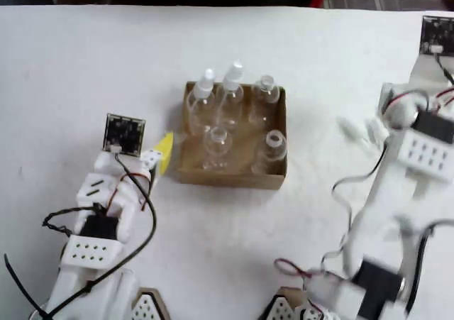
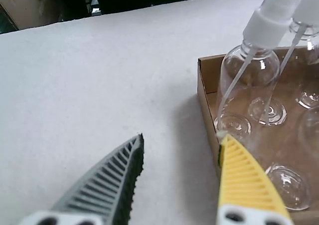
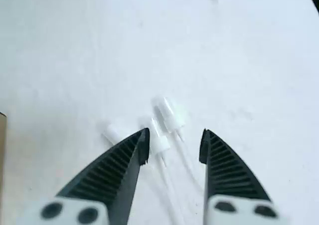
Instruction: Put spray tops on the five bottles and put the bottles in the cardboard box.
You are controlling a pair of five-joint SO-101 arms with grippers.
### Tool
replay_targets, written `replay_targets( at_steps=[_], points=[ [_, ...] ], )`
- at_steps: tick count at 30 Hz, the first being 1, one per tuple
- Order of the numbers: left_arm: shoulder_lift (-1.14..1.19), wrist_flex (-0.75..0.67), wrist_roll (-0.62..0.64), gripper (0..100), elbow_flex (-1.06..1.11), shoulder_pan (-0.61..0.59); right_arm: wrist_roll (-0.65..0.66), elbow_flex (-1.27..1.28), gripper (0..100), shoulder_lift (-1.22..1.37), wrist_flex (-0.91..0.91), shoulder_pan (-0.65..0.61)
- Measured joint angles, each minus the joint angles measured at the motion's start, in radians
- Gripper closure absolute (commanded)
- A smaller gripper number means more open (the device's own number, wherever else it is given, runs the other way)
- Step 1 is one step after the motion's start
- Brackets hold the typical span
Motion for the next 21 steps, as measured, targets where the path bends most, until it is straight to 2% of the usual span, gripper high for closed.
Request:
replay_targets(
  at_steps=[7,17,21],
  points=[
    [0.0,0.0,0.0,77,0.0,0.0,0.189,-0.201,85.4,0.362,0.0,0.003],
    [0.0,0.0,0.0,77,0.0,0.0,0.221,-0.598,85.4,0.787,0.0,0.025],
    [0.0,0.0,0.0,77,0.0,0.0,0.285,-0.726,85.4,0.919,0.032,0.023]
  ],
)
